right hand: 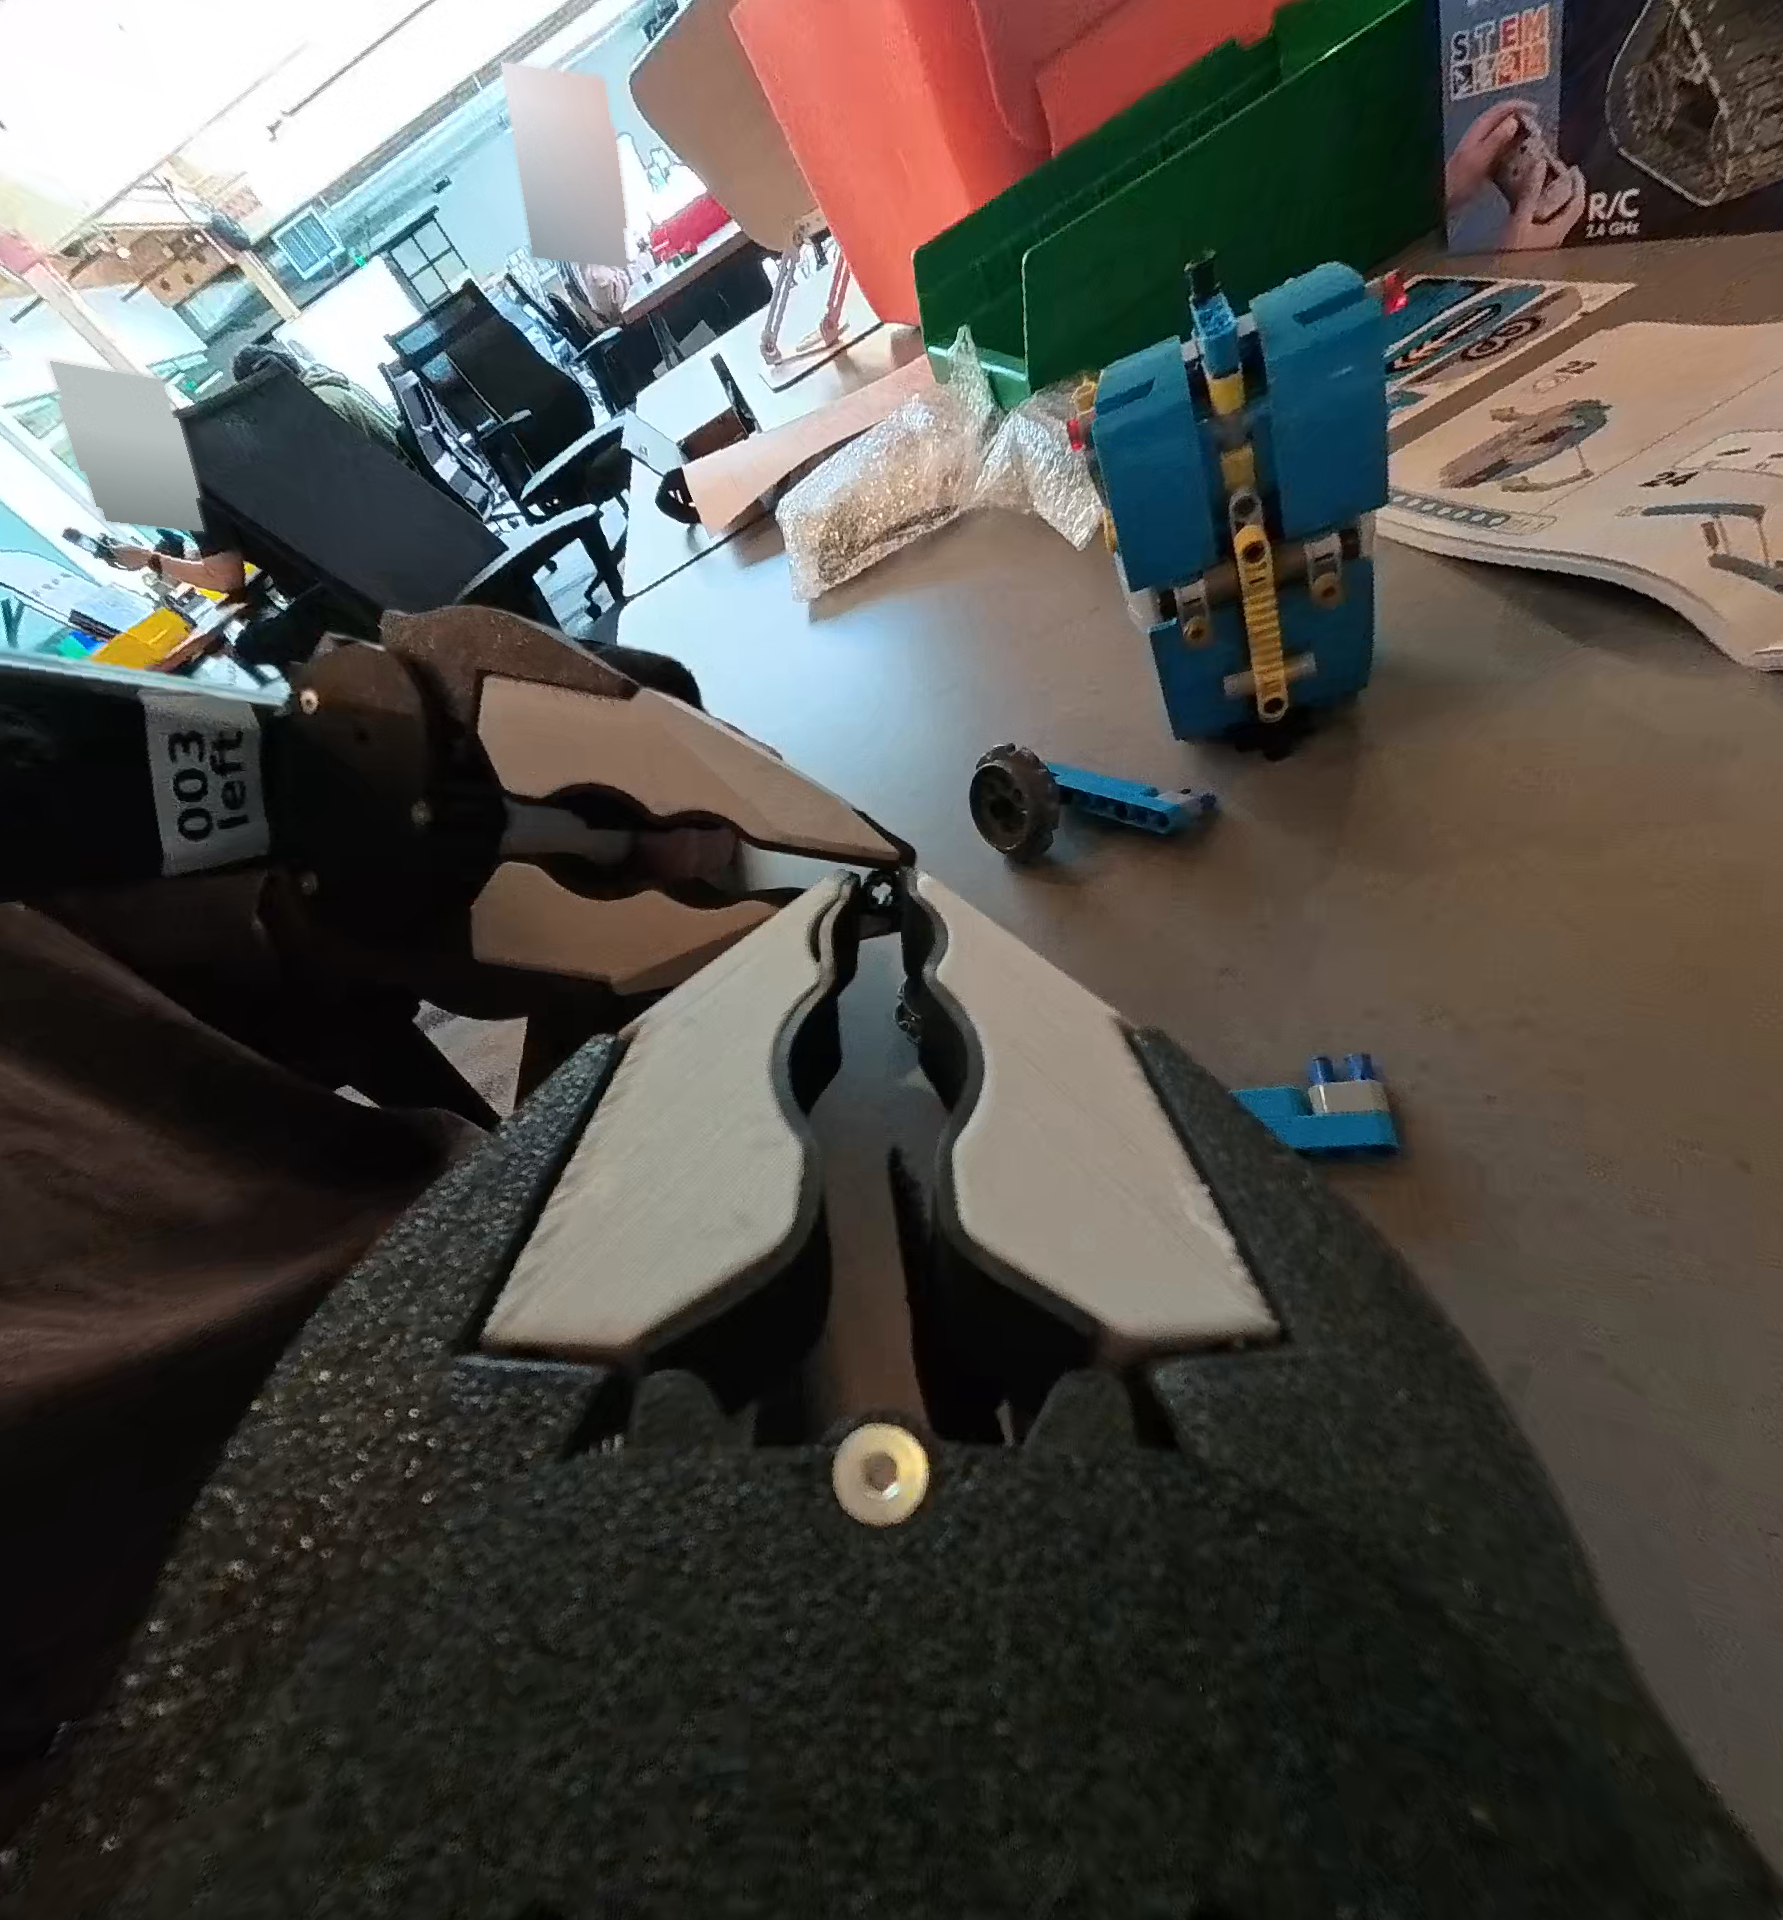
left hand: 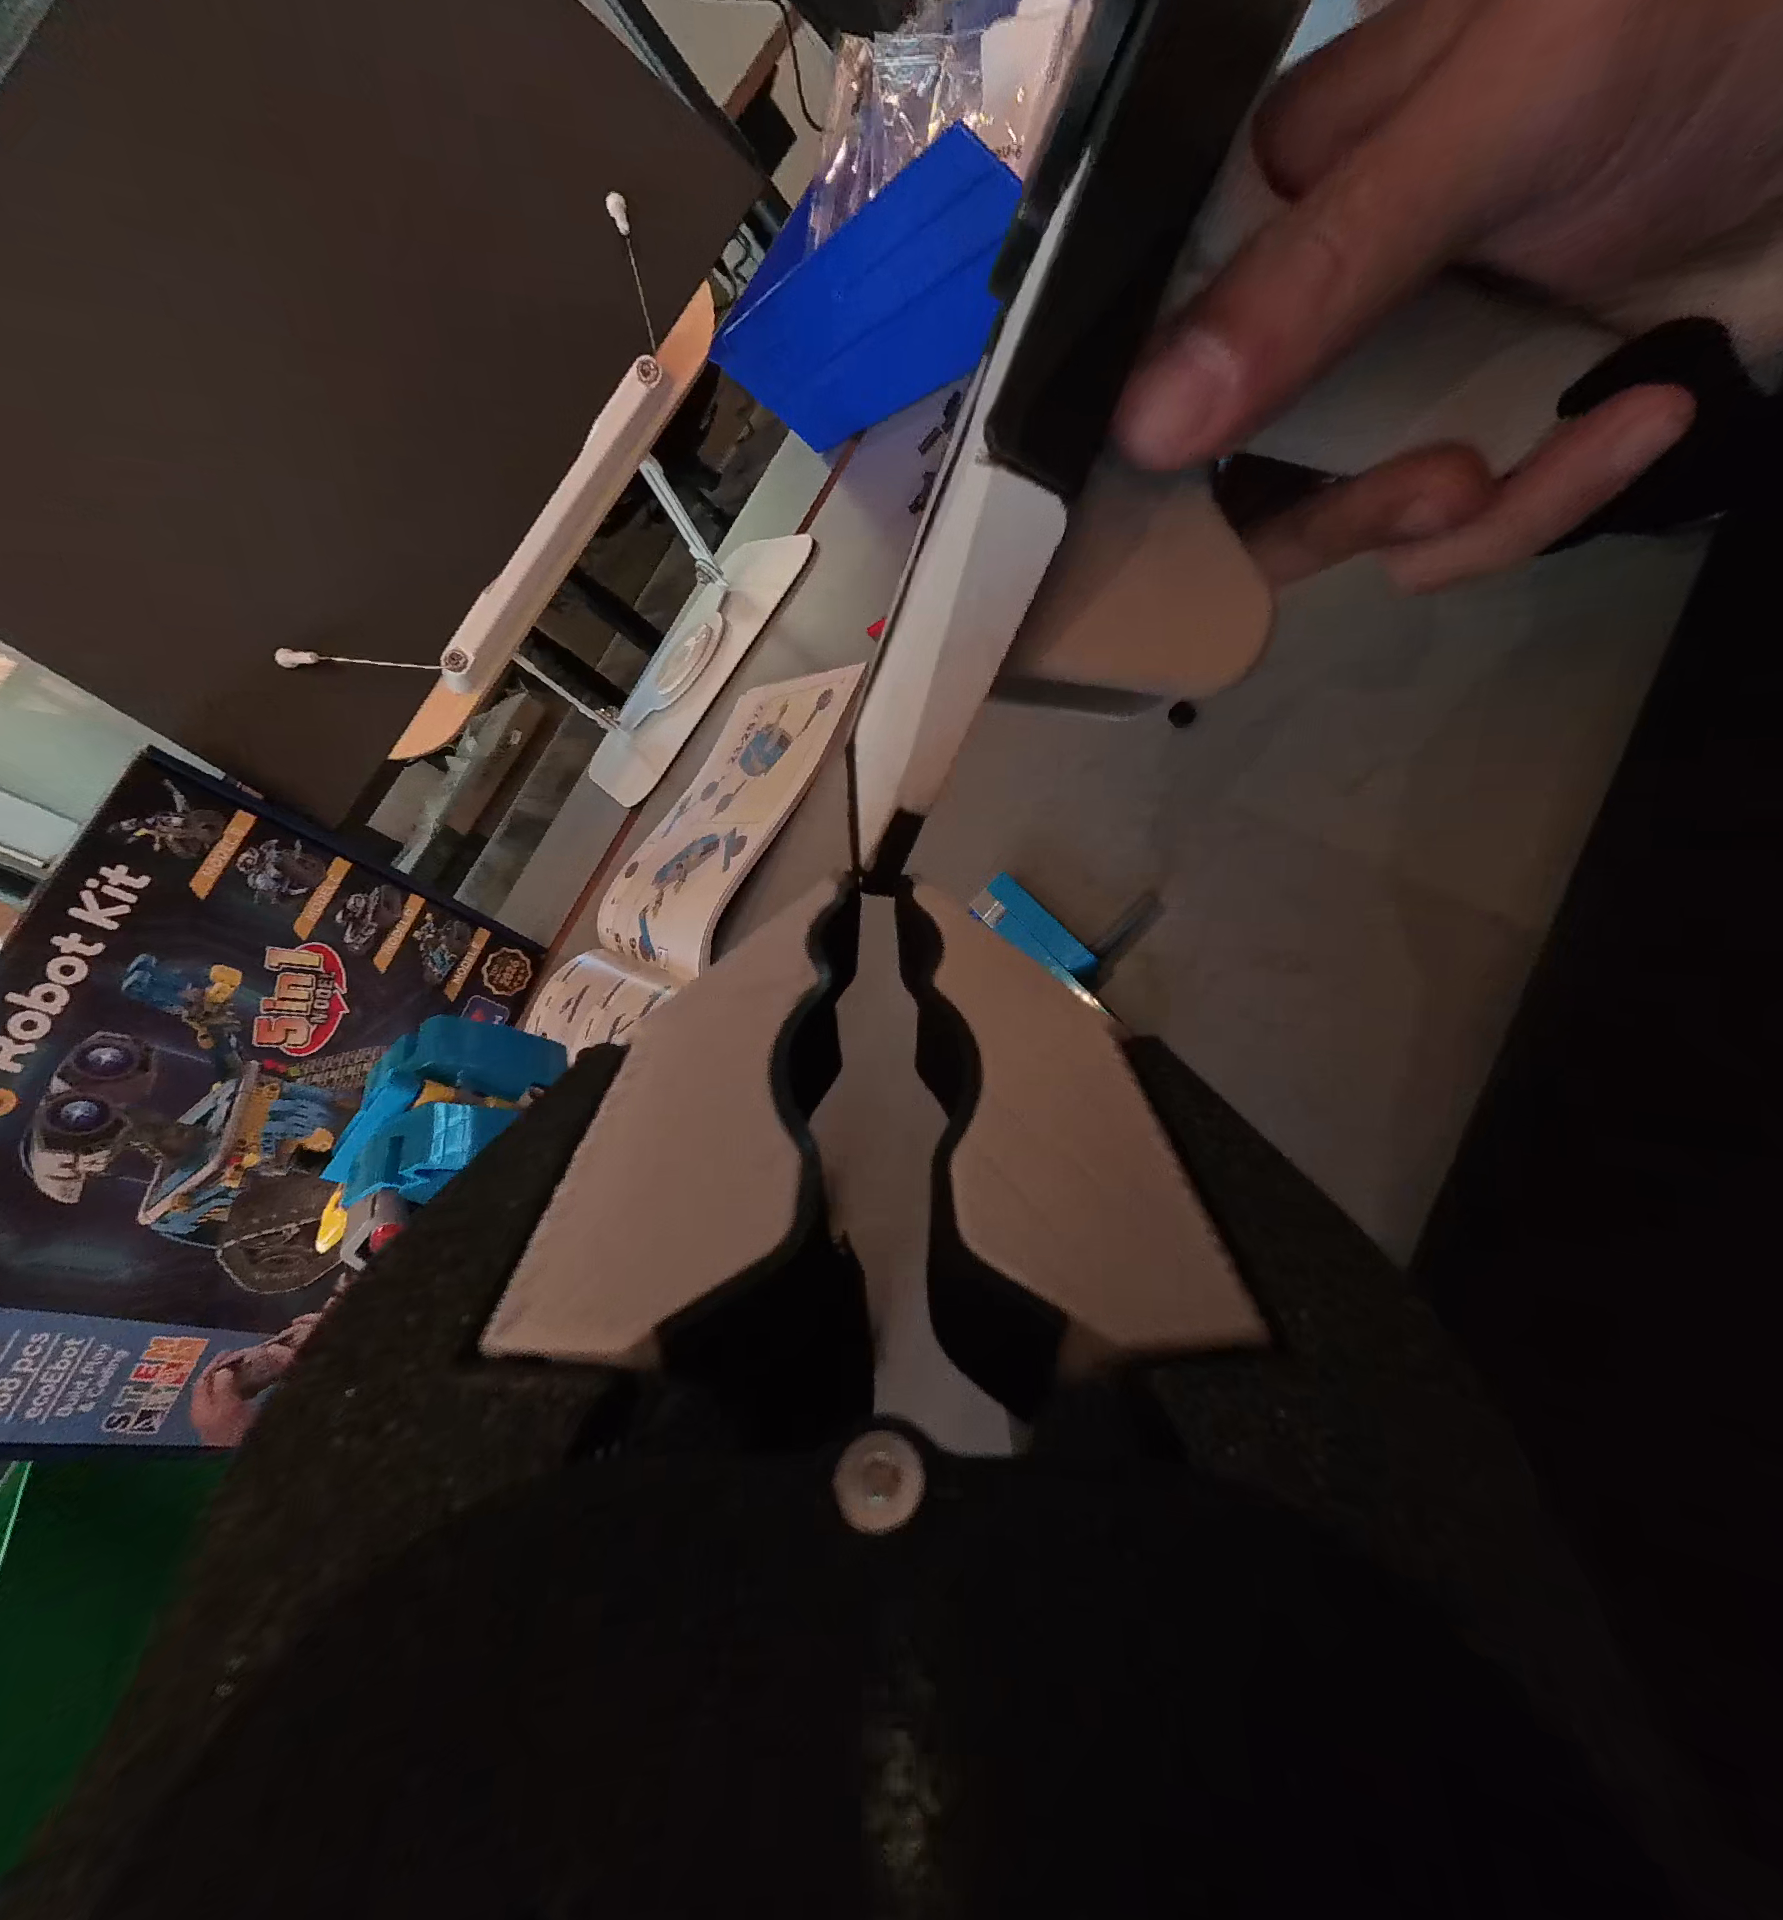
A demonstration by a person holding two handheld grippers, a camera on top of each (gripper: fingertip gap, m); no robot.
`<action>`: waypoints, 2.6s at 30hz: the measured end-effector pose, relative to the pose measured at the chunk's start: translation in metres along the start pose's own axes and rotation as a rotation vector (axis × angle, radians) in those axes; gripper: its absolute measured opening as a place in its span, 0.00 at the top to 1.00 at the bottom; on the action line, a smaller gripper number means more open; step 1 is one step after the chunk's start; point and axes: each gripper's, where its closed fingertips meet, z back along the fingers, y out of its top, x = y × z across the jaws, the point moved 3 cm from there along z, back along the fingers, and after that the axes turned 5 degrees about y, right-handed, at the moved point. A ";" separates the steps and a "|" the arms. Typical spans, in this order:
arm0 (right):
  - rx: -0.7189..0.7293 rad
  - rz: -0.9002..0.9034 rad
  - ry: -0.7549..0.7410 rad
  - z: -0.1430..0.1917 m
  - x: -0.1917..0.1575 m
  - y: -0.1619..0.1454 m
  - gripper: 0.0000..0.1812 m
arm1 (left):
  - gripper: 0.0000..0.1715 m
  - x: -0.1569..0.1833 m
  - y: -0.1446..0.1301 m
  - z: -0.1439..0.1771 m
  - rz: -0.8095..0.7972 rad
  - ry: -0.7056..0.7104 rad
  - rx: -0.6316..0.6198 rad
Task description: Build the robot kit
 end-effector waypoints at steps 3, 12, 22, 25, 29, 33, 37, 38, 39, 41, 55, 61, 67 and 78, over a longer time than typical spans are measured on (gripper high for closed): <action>-0.021 0.018 -0.007 0.001 0.000 -0.001 0.97 | 0.96 0.001 0.001 0.000 0.021 -0.009 0.001; -0.123 0.346 -0.481 0.070 0.058 0.004 0.97 | 0.78 0.032 -0.031 -0.031 0.637 -0.459 -0.442; -0.038 0.296 -0.409 0.076 0.056 0.014 0.97 | 0.96 0.054 -0.040 -0.054 0.493 -0.463 -0.558; 0.036 0.340 -0.379 0.080 0.039 0.023 0.97 | 0.96 0.041 -0.029 -0.058 0.591 -0.396 -0.431; 0.088 0.413 -0.395 0.080 0.003 0.016 0.97 | 0.96 0.012 0.009 -0.048 0.962 -0.440 -0.130; 0.053 0.541 -0.491 0.076 -0.014 0.004 0.97 | 0.96 0.002 0.012 -0.045 1.140 -0.463 0.014; 0.015 0.598 -0.548 0.067 -0.015 -0.002 0.97 | 0.96 -0.001 0.012 -0.042 1.123 -0.425 0.037; 0.006 0.595 -0.543 0.063 -0.015 -0.003 0.97 | 0.96 0.000 0.013 -0.042 1.108 -0.421 0.037; -0.010 0.601 -0.551 0.059 -0.013 -0.005 0.97 | 0.96 0.001 0.013 -0.042 1.096 -0.414 0.035; -0.010 0.630 -0.574 0.057 -0.014 -0.003 0.97 | 0.96 0.002 0.013 -0.042 1.086 -0.413 0.023; -0.021 0.614 -0.607 0.056 -0.007 -0.004 0.97 | 0.96 0.003 0.010 -0.044 1.063 -0.363 -0.009; -0.021 0.614 -0.619 0.055 -0.006 -0.003 0.97 | 0.96 0.003 0.009 -0.044 1.094 -0.367 -0.012; -0.009 0.601 -0.640 0.054 -0.006 -0.002 0.97 | 0.97 0.002 0.008 -0.045 1.180 -0.383 -0.005; 0.041 0.633 -0.651 0.055 -0.009 0.003 0.97 | 0.97 0.002 0.010 -0.045 1.434 -0.502 0.059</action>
